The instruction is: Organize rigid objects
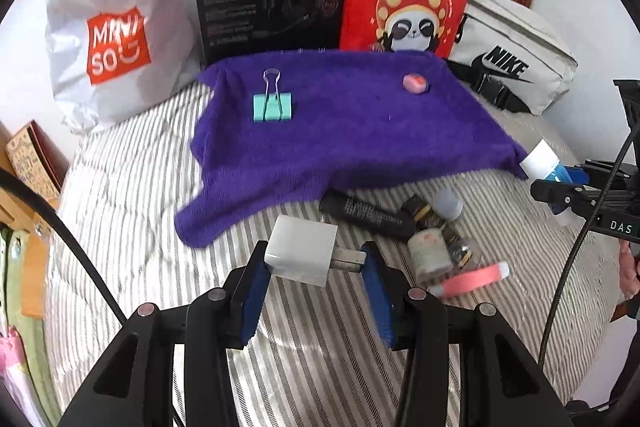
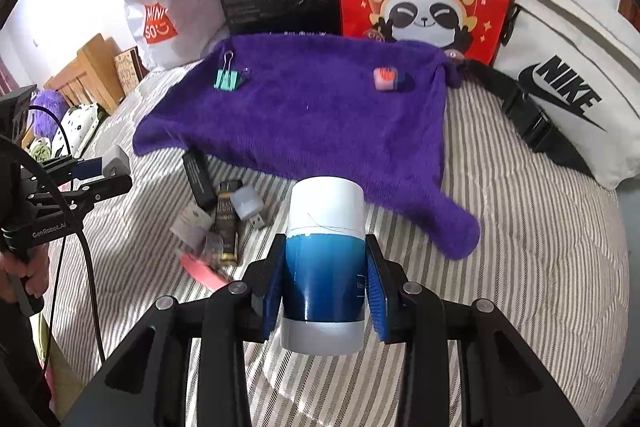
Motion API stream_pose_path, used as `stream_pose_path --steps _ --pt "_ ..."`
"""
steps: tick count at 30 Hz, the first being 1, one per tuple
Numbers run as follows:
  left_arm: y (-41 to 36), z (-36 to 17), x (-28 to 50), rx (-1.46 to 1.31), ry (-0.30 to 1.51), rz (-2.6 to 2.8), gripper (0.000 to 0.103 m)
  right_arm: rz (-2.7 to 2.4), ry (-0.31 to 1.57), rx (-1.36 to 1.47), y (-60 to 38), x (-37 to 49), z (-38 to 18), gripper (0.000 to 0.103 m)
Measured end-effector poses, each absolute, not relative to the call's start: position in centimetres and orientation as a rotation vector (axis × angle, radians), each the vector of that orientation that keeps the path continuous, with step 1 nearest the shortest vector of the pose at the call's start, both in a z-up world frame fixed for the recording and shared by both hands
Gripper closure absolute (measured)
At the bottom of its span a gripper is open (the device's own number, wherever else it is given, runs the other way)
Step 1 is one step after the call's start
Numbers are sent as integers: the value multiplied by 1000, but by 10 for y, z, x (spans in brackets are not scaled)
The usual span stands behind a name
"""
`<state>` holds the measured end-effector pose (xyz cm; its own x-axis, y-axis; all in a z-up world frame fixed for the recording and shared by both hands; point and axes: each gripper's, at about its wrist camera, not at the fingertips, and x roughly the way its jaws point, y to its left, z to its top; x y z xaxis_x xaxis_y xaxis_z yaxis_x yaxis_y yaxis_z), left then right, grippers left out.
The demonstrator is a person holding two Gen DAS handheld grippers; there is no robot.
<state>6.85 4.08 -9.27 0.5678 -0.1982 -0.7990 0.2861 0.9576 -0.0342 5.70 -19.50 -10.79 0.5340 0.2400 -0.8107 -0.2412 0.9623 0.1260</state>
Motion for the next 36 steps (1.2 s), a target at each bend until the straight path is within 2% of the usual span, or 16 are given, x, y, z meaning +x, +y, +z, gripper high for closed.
stream_pose_path --steps 20,36 --pt "49 -76 109 114 880 -338 59 233 942 -44 -181 106 -89 67" --pt "58 -86 161 82 920 -308 59 199 989 -32 -188 183 -126 67"
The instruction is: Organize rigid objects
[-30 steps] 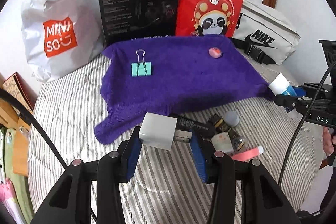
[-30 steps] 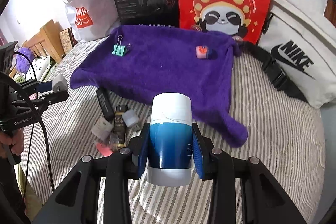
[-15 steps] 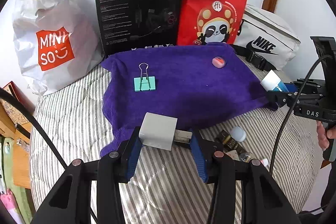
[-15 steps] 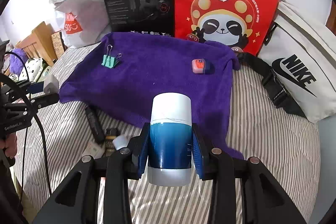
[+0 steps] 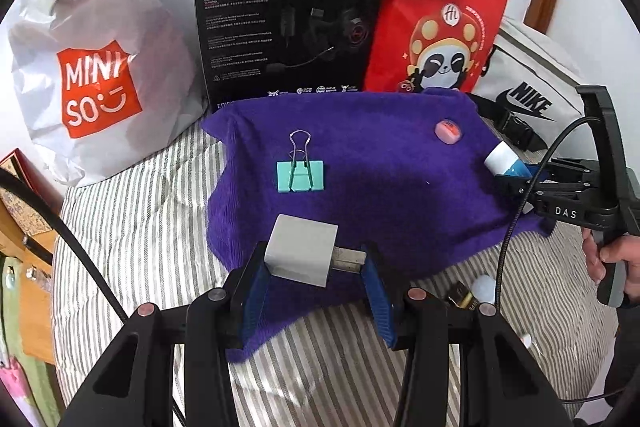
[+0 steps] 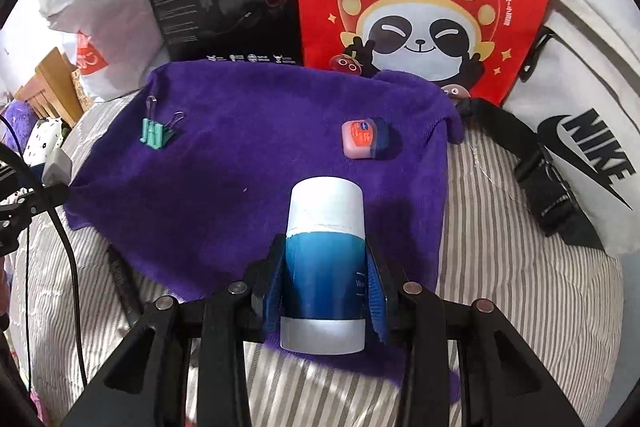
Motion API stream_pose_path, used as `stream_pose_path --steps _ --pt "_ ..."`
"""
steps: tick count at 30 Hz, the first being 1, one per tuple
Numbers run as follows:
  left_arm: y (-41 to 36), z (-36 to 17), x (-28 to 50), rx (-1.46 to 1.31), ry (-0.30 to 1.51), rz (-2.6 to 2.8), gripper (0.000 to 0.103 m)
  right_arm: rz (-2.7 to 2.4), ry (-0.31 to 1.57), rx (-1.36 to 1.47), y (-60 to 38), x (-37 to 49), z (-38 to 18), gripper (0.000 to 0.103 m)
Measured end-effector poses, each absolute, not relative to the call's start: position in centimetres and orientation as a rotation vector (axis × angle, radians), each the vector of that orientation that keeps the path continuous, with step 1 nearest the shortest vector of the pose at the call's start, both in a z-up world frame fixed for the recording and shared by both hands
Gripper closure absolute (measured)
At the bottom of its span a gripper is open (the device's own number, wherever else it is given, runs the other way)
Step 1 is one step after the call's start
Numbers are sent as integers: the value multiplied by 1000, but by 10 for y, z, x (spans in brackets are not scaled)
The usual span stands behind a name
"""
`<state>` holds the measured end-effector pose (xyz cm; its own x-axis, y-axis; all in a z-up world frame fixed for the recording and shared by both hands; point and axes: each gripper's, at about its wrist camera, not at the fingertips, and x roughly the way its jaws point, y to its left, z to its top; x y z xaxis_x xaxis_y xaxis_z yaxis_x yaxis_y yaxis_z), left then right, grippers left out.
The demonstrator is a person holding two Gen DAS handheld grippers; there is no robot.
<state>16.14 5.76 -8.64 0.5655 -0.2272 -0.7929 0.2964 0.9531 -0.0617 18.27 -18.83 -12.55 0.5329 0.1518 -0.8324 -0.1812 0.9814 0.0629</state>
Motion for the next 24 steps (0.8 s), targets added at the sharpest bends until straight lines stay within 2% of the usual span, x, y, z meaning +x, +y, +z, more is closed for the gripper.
stream_pose_path --steps 21,22,24 --pt "58 -116 206 44 964 -320 59 200 1023 -52 -188 232 -153 66" --pt "58 -117 207 42 967 -321 59 202 1019 -49 -188 232 -154 65" --pt "58 -120 210 42 973 -317 59 216 1021 -34 -189 229 -153 53"
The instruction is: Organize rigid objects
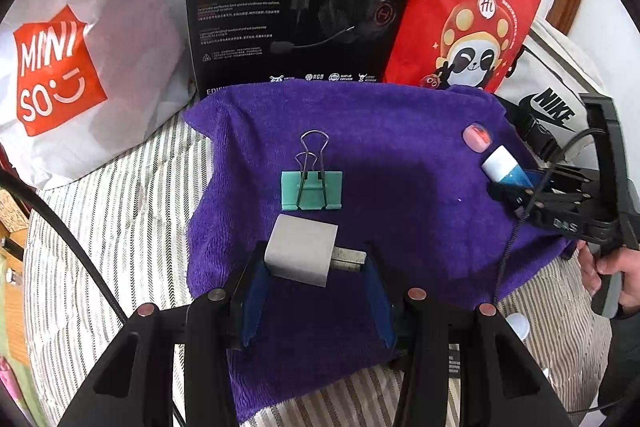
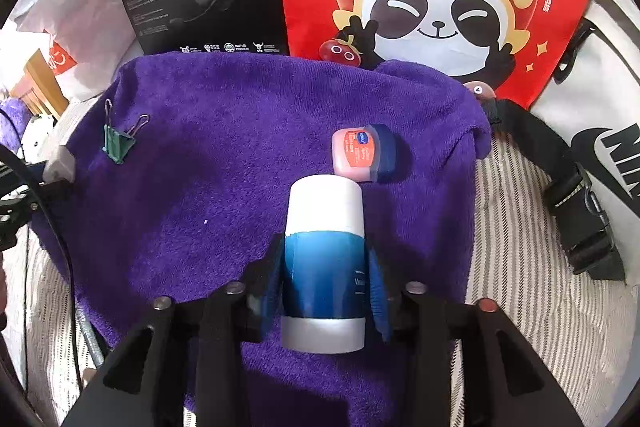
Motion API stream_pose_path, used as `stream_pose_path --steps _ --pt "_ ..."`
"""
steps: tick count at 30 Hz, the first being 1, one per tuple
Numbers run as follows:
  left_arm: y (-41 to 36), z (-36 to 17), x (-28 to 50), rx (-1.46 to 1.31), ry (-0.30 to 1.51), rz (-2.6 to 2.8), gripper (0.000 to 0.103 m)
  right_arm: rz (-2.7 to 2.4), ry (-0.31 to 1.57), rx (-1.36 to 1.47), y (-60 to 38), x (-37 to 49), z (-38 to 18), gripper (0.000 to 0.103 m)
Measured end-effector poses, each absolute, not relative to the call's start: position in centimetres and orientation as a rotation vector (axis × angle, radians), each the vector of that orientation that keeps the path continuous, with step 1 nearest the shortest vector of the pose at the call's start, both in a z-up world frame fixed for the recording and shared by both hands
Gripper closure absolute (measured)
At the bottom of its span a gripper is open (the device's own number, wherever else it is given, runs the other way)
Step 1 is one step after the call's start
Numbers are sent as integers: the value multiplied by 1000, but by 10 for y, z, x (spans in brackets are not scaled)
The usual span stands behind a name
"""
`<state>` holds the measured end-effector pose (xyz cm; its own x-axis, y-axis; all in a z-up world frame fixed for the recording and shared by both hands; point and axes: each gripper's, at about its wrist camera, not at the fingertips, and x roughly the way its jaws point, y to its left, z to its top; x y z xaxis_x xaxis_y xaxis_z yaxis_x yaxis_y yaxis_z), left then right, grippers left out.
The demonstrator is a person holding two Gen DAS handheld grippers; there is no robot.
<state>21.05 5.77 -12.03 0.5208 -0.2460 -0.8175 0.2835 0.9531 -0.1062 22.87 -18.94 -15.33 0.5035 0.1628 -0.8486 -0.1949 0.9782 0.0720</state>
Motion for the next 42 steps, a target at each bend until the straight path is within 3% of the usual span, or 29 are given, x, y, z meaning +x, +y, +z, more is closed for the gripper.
stream_pose_path --steps 2,25,27,30,42 --pt "57 -123 213 38 976 -321 59 233 1028 -17 -189 226 -154 36" --pt "29 -143 226 171 989 -276 59 181 973 59 -215 146 -116 36" --pt "29 -143 226 168 998 -283 57 185 971 71 -217 137 -112 36" --pt "25 -144 222 180 1010 -310 43 182 966 78 -220 123 -107 36" --pt "43 -118 172 42 990 -265 43 174 969 124 -234 71 -101 36"
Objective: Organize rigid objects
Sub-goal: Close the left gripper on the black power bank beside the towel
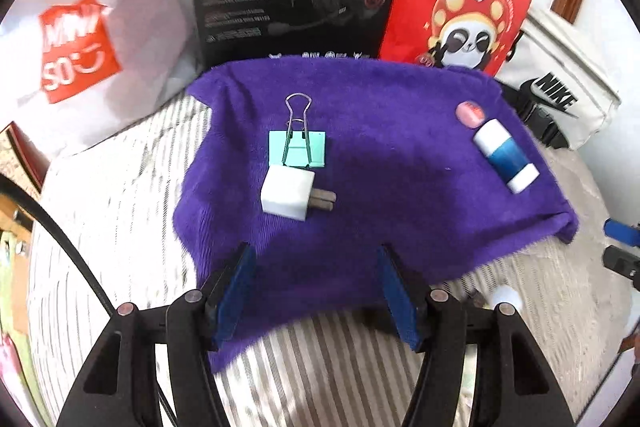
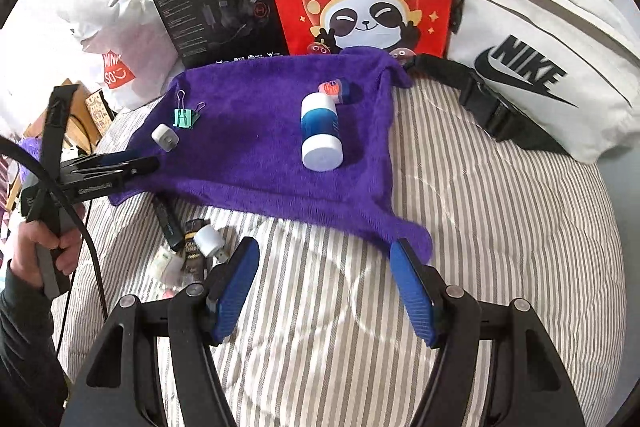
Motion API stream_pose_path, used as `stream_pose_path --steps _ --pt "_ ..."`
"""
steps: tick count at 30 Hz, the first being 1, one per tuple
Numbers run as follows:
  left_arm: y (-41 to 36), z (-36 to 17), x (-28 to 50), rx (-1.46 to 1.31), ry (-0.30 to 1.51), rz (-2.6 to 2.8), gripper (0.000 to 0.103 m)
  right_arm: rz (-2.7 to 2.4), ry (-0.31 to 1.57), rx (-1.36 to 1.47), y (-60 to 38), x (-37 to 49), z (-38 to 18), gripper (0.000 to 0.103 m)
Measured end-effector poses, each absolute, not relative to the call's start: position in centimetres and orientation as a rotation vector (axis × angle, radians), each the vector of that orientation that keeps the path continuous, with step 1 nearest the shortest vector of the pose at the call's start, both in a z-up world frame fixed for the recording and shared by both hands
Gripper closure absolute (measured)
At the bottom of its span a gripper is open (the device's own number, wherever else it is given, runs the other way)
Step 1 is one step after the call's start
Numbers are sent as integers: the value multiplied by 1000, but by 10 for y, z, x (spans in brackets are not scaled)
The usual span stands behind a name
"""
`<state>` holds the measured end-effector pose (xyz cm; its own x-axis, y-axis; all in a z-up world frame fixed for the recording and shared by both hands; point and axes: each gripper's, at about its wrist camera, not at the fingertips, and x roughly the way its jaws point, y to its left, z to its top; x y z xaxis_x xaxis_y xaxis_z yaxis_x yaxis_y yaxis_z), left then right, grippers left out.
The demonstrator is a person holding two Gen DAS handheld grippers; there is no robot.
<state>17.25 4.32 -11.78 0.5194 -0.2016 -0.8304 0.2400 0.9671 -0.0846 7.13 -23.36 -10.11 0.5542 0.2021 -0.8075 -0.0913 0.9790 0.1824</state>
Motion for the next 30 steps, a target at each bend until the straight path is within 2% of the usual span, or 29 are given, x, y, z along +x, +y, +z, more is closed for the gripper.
stream_pose_path --steps 5,17,24,30 --pt "36 -113 149 30 1005 -271 42 184 961 156 -237 57 -96 35" --pt "3 -149 146 -44 1098 -245 42 219 958 126 -231 27 -92 35" --pt "-19 -154 144 70 1095 -166 39 237 978 136 -233 22 -101 35" --pt "-5 -155 130 106 1099 -156 37 249 996 132 -231 21 -109 35"
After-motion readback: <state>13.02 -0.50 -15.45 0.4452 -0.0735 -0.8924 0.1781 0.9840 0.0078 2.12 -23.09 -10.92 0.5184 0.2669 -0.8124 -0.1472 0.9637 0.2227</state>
